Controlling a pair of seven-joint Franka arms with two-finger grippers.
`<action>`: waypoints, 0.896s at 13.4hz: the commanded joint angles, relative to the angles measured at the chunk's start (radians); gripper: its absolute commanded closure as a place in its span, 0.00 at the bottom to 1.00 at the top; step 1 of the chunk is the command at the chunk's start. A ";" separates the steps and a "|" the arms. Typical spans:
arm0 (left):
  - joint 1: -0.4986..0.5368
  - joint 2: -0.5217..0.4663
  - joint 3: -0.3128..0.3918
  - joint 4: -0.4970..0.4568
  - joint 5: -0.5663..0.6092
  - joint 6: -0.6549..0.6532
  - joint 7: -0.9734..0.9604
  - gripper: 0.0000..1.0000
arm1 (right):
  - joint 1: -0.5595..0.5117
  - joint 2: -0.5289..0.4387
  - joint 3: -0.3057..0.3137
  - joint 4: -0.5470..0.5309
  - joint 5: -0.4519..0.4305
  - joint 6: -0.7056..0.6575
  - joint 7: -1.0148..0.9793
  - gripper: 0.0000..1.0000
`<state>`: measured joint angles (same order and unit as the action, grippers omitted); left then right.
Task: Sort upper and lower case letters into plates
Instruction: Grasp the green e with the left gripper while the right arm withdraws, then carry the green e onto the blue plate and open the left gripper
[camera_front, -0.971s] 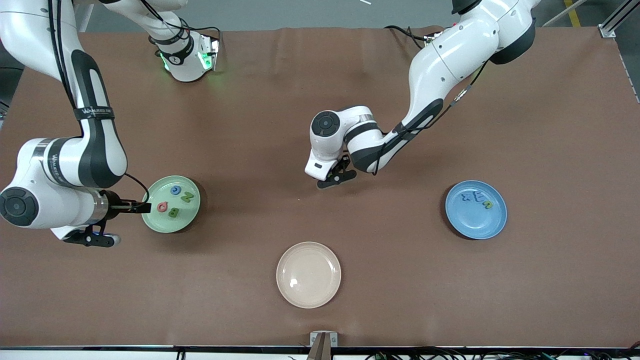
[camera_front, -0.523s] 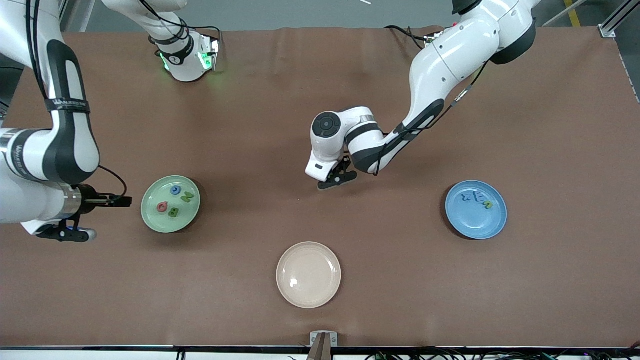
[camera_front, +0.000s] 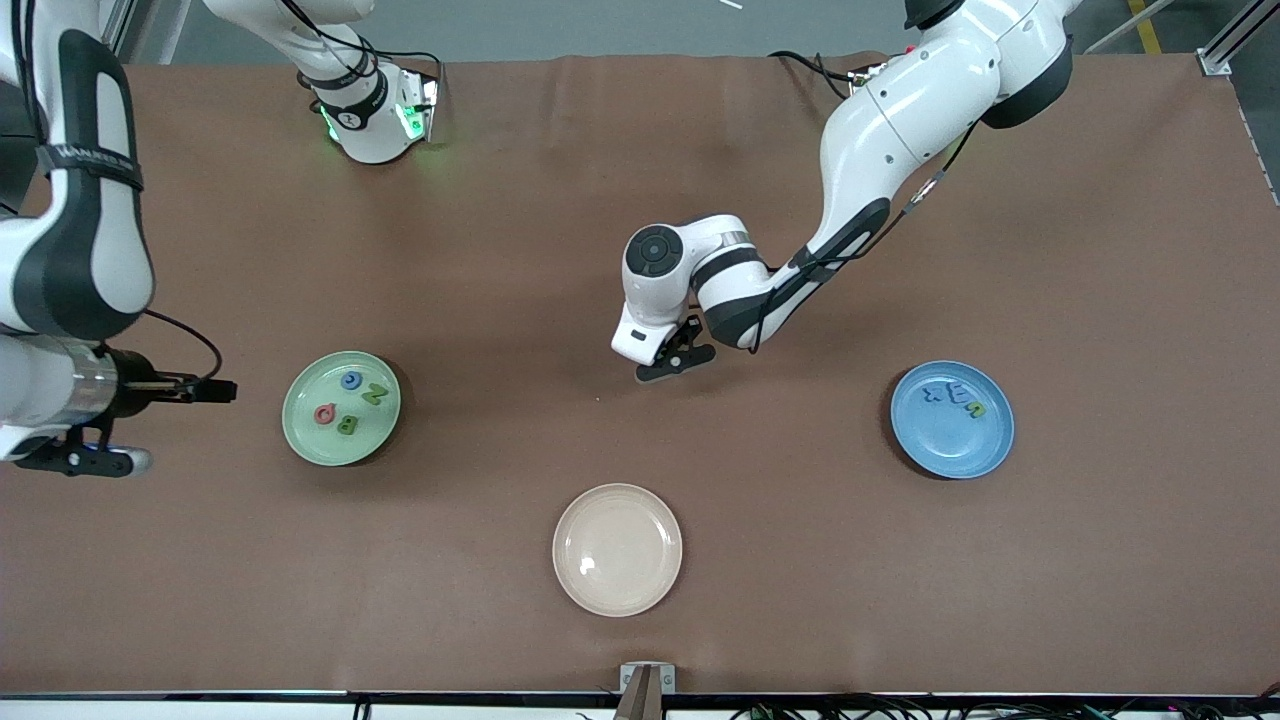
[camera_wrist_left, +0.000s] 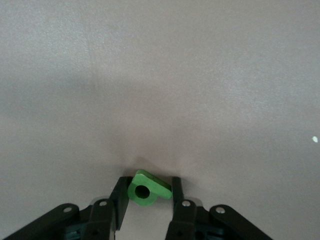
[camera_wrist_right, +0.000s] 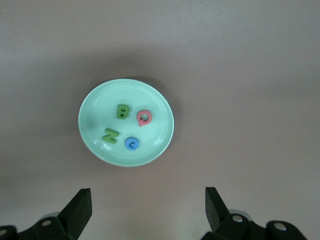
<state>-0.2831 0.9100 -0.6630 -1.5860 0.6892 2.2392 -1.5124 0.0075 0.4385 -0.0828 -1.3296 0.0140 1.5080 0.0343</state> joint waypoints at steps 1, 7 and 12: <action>-0.008 0.001 0.023 0.001 0.006 -0.007 0.008 0.76 | -0.012 -0.009 0.006 0.064 -0.019 -0.057 -0.010 0.00; 0.038 -0.043 0.020 0.029 -0.008 -0.018 0.030 0.80 | -0.012 -0.007 0.005 0.099 -0.019 -0.055 -0.008 0.00; 0.217 -0.147 -0.029 -0.006 -0.010 -0.024 0.132 0.80 | -0.014 -0.007 0.003 0.113 -0.020 -0.057 -0.007 0.00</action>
<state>-0.1423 0.8213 -0.6590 -1.5423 0.6892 2.2322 -1.4221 0.0038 0.4313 -0.0877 -1.2265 0.0126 1.4642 0.0340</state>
